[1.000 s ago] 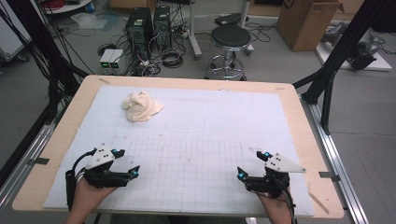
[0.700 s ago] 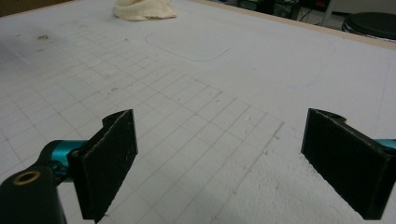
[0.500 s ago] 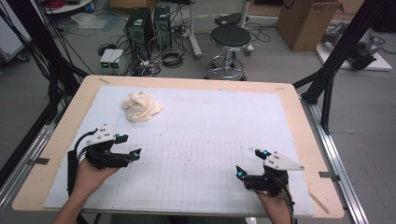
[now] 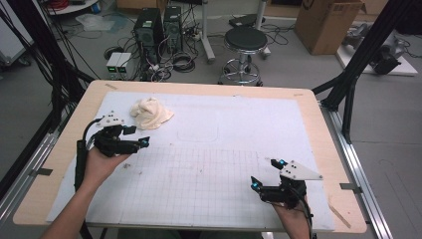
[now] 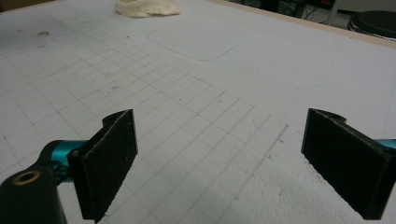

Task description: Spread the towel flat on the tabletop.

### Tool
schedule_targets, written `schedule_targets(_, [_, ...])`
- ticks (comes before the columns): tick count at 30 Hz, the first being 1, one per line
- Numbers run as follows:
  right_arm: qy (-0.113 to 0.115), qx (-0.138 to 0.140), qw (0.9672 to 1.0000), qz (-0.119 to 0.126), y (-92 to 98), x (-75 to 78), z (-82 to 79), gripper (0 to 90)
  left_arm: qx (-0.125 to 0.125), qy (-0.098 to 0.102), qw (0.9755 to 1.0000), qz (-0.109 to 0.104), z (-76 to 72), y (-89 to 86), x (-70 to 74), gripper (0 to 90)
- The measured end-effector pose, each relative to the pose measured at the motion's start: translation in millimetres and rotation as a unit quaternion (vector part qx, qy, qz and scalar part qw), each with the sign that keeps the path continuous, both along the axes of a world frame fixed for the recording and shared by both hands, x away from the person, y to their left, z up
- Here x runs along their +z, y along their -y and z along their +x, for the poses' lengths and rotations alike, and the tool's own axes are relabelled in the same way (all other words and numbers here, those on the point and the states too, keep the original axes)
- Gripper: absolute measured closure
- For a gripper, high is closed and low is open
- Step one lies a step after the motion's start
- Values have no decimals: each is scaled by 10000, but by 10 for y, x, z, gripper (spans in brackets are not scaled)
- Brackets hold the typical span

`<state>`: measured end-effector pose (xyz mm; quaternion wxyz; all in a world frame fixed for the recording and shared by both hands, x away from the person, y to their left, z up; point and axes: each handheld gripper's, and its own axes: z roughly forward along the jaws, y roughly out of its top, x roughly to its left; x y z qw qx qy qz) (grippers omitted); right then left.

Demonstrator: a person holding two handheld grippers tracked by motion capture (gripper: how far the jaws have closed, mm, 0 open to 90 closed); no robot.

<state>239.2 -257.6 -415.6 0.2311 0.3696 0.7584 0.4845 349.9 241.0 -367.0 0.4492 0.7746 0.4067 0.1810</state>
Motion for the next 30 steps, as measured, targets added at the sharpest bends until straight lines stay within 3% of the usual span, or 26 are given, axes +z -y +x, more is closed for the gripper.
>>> schedule_targets(4, [-41, 9, 10000, -3, -4, -6, 7, 101, 300, 14, 9995, -92, 170, -58, -2, 318])
schedule_targets(12, [-44, 36, 10000, 7, -13, -12, 21, 100, 664, 60, 9976, 174, 487, -33, 64, 347])
schedule_targets(16, [-51, 48, 10000, 26, -11, -13, 25, 100, 891, 57, 9958, 180, 639, -18, 63, 351])
schedule_targets(22, [-62, 60, 9999, 59, -6, -19, 36, 100, 1060, 0, 9944, -33, 839, 26, 8, 355])
schedule_targets(26, [-72, 107, 9999, 54, -12, -27, 55, 100, 1181, -104, 9927, -203, 941, 55, -122, 361])
schedule_targets(28, [-100, 111, 9999, 72, -18, -29, 59, 100, 1310, -160, 9912, -70, 985, 75, -201, 343])
schedule_targets(30, [-69, 133, 9999, 45, -20, -33, 69, 100, 1459, -111, 9889, 236, 1010, 110, -264, 333])
